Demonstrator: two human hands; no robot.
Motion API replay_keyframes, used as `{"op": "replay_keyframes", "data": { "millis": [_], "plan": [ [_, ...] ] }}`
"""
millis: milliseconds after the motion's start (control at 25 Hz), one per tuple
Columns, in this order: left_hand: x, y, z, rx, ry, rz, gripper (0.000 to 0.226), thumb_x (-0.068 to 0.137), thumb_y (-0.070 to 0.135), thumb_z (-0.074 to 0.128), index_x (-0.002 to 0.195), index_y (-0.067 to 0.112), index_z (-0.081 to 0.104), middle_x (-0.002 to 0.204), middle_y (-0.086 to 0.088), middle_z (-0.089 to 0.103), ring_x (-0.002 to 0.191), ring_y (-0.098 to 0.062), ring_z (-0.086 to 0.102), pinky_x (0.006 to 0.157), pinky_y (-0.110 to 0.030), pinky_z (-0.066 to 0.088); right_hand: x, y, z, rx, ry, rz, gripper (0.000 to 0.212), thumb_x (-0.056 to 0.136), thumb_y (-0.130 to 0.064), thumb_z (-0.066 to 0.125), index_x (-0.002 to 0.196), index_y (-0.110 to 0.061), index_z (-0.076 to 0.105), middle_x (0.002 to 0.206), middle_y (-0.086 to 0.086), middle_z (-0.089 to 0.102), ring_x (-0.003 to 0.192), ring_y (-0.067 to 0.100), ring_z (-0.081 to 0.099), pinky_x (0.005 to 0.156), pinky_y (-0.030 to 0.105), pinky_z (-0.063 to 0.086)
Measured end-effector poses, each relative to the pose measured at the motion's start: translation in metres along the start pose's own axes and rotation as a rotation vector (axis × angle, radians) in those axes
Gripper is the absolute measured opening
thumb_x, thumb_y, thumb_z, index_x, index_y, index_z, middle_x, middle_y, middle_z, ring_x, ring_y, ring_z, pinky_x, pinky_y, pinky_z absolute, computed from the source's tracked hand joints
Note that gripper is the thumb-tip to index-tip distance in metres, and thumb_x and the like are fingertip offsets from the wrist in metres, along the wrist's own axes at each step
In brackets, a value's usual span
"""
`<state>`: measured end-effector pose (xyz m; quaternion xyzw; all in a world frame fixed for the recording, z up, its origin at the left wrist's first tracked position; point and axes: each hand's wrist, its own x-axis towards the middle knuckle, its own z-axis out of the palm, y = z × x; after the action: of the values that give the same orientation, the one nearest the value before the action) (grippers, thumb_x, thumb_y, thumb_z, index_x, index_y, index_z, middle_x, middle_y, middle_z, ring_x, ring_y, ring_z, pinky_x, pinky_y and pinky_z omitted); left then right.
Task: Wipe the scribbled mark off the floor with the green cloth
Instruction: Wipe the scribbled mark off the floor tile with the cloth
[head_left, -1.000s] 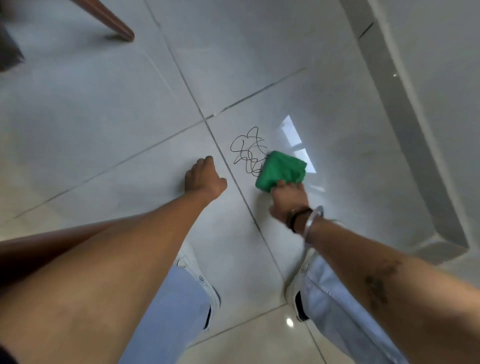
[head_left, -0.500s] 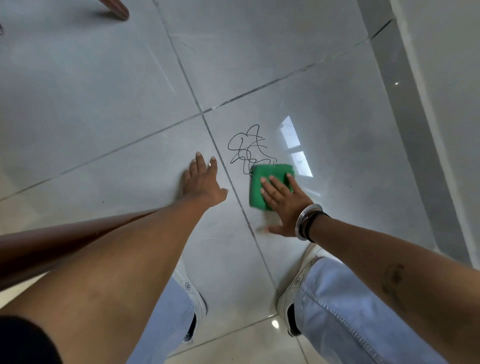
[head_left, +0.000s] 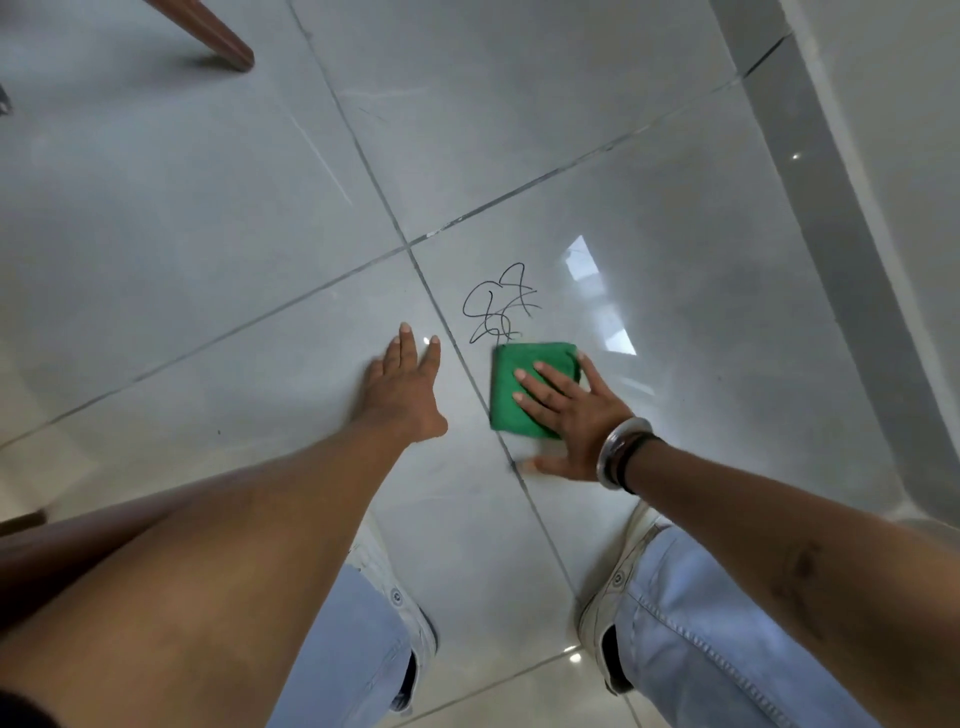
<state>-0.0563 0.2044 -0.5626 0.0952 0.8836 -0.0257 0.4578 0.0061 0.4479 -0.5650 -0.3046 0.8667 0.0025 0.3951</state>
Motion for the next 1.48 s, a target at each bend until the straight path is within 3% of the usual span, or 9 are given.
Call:
{"op": "replay_keyframes", "data": {
  "millis": [200, 400, 480, 600, 800, 960, 1160, 1320, 1480],
  "plan": [
    [0.000, -0.004, 0.005, 0.017, 0.012, 0.005, 0.113, 0.075, 0.040, 0.068, 0.156, 0.019, -0.008, 0.161, -0.019, -0.021, 0.152, -0.031, -0.007, 0.123, -0.045, 0.009, 0.053, 0.049, -0.050, 0.719, 0.273, 0.953, 0.099, 0.072, -0.084, 0.008, 0.152, -0.025, 0.010, 0.163, 0.000, -0.002, 0.149, 0.022, -0.005, 0.112, 0.065, -0.008],
    [-0.003, -0.001, 0.003, 0.040, 0.025, 0.009, 0.113, 0.072, 0.033, 0.067, 0.155, 0.014, -0.007, 0.162, -0.019, -0.020, 0.152, -0.031, -0.008, 0.123, -0.046, 0.006, 0.035, -0.004, -0.029, 0.036, 0.075, 0.009, 0.093, 0.076, -0.080, 0.008, 0.152, -0.025, 0.009, 0.163, -0.002, -0.002, 0.149, 0.023, -0.004, 0.113, 0.064, -0.008],
    [-0.003, -0.007, 0.004, 0.060, 0.027, 0.038, 0.112, 0.073, 0.034, 0.066, 0.155, 0.012, -0.007, 0.162, -0.018, -0.019, 0.152, -0.029, -0.007, 0.123, -0.047, 0.004, 0.033, 0.023, -0.023, 0.079, 0.198, 0.161, 0.091, 0.076, -0.079, 0.005, 0.151, -0.028, 0.012, 0.163, -0.002, 0.003, 0.149, 0.021, -0.001, 0.113, 0.066, -0.007],
    [-0.005, -0.006, 0.012, 0.063, 0.058, 0.033, 0.111, 0.074, 0.039, 0.065, 0.155, 0.015, -0.007, 0.162, -0.017, -0.019, 0.152, -0.029, -0.009, 0.123, -0.048, 0.003, 0.064, 0.049, -0.054, 0.535, 0.306, 0.817, 0.097, 0.074, -0.083, 0.010, 0.151, -0.025, 0.011, 0.163, 0.000, 0.000, 0.149, 0.024, -0.005, 0.110, 0.065, -0.010],
    [-0.006, -0.006, 0.010, 0.067, 0.072, 0.036, 0.112, 0.073, 0.039, 0.065, 0.156, 0.016, -0.006, 0.163, -0.017, -0.017, 0.152, -0.029, -0.009, 0.122, -0.051, 0.002, 0.063, 0.040, -0.057, 0.138, 0.207, -0.023, 0.092, 0.074, -0.081, -0.001, 0.150, -0.030, 0.012, 0.162, -0.005, 0.004, 0.149, 0.023, 0.002, 0.105, 0.060, -0.030],
    [-0.008, -0.006, 0.015, 0.046, 0.089, 0.024, 0.113, 0.071, 0.037, 0.066, 0.155, 0.016, -0.006, 0.163, -0.017, -0.017, 0.152, -0.028, -0.011, 0.122, -0.050, 0.000, 0.086, 0.040, -0.071, 0.377, 0.322, 0.574, 0.092, 0.076, -0.081, 0.007, 0.150, -0.027, 0.018, 0.163, -0.002, 0.006, 0.149, 0.025, 0.000, 0.107, 0.055, -0.017],
    [-0.006, -0.010, 0.013, 0.055, 0.070, 0.028, 0.113, 0.070, 0.036, 0.066, 0.155, 0.017, -0.007, 0.163, -0.014, -0.017, 0.152, -0.027, -0.009, 0.122, -0.052, 0.001, 0.086, 0.045, -0.076, 0.111, 0.235, -0.052, 0.088, 0.078, -0.078, 0.006, 0.149, -0.029, 0.023, 0.162, -0.002, 0.013, 0.149, 0.025, 0.009, 0.110, 0.066, -0.016],
    [-0.008, -0.010, 0.014, 0.035, 0.067, 0.033, 0.113, 0.069, 0.033, 0.065, 0.155, 0.017, -0.007, 0.163, -0.014, -0.018, 0.152, -0.026, -0.010, 0.122, -0.052, -0.001, 0.087, 0.058, -0.080, 0.334, 0.282, 0.566, 0.091, 0.076, -0.081, 0.009, 0.149, -0.027, 0.022, 0.163, -0.002, 0.008, 0.149, 0.025, 0.001, 0.109, 0.056, -0.014],
    [-0.008, -0.007, 0.012, 0.039, 0.064, 0.025, 0.113, 0.071, 0.034, 0.066, 0.155, 0.016, -0.007, 0.163, -0.013, -0.018, 0.152, -0.026, -0.010, 0.122, -0.051, -0.001, 0.088, 0.020, -0.069, -0.112, 0.108, -0.106, 0.086, 0.078, -0.076, 0.013, 0.149, -0.029, 0.019, 0.162, -0.002, 0.008, 0.149, 0.027, 0.003, 0.108, 0.064, -0.020]
  ]
}}
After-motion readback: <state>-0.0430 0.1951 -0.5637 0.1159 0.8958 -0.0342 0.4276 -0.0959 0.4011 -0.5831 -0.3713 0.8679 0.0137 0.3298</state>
